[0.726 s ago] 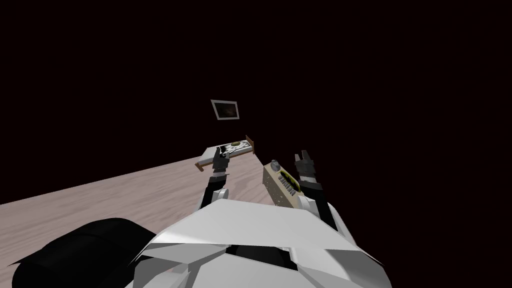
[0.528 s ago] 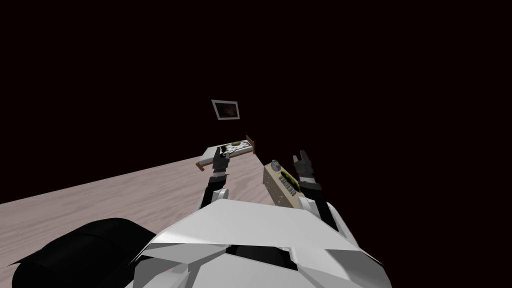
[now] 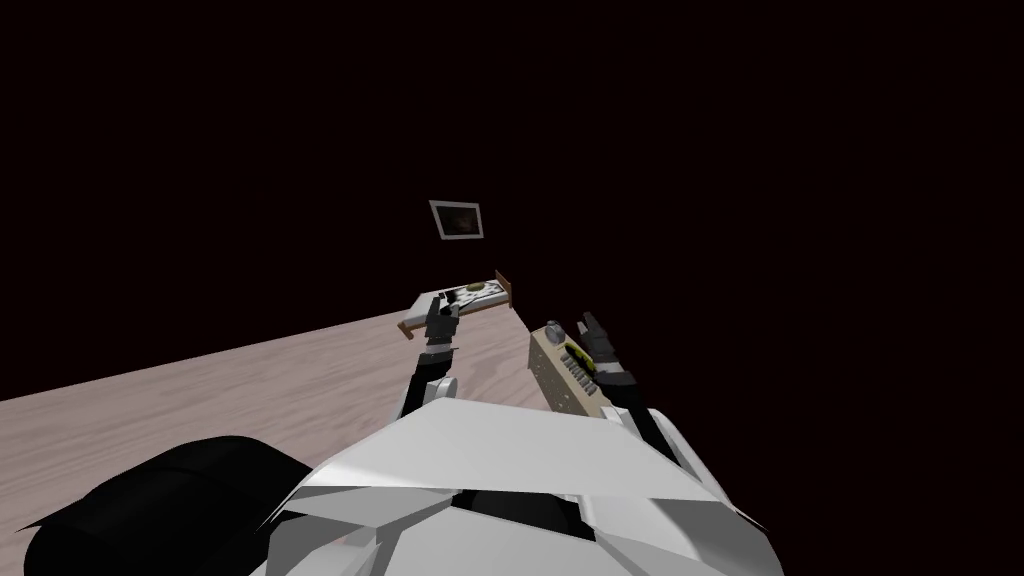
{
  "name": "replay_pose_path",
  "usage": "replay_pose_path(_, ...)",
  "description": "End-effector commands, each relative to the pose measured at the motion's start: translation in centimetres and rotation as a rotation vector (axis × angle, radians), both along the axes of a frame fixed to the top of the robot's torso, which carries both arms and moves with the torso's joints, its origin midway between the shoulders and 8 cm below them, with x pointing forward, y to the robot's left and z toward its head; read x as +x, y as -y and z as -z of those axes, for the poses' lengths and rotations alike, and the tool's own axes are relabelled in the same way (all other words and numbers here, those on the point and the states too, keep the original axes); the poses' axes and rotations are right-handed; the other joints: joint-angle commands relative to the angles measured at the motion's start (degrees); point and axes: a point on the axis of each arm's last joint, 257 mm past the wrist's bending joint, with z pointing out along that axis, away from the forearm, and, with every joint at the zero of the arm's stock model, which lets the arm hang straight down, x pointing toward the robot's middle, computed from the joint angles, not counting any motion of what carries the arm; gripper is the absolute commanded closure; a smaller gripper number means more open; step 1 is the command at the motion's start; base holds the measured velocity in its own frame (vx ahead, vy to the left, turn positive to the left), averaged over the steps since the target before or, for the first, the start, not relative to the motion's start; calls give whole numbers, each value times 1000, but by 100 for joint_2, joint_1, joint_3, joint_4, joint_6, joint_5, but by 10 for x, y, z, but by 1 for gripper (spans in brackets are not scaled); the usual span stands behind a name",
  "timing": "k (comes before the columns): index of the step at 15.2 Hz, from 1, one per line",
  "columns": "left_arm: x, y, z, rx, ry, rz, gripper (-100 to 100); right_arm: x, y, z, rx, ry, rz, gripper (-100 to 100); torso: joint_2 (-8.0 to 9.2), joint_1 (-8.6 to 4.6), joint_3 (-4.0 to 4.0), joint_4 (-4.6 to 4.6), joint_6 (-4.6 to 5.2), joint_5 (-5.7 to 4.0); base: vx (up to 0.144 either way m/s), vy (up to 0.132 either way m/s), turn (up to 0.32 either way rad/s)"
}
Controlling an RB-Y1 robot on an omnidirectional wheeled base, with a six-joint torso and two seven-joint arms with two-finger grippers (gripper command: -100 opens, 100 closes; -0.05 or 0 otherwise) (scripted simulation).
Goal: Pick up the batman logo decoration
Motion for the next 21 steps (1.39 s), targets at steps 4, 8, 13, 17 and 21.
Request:
replay_pose_path(4, 0, 0, 0, 0, 0, 0, 0, -1, -9, 60, -123, -143, -51, -100, -2, -1, -1, -1, 0, 0, 11, 2, 84)
replay_pose_path(8, 0, 0, 0, 0, 0, 0, 0, -8, -11, 102, -212, -237, -86, -100, -3, -3, -2, -1, 0, -1, 11, -1, 72)
replay_pose_path(13, 0, 0, 0, 0, 0, 0, 0, -22, -8, 146, -314, -336, -125, -100, -3, -5, -2, -1, 0, -1, 13, -5, 76)
replay_pose_path(17, 0, 0, 0, 0, 0, 0, 0, -40, -1, 190, -414, -436, -162, -100, -3, -7, -2, -1, 0, -1, 13, -10, 87)
replay_pose_path(21, 0, 0, 0, 0, 0, 0, 0, -63, 12, 233, -519, -536, -199, -100, -2, -8, -1, -1, 1, -1, 11, -12, 81)
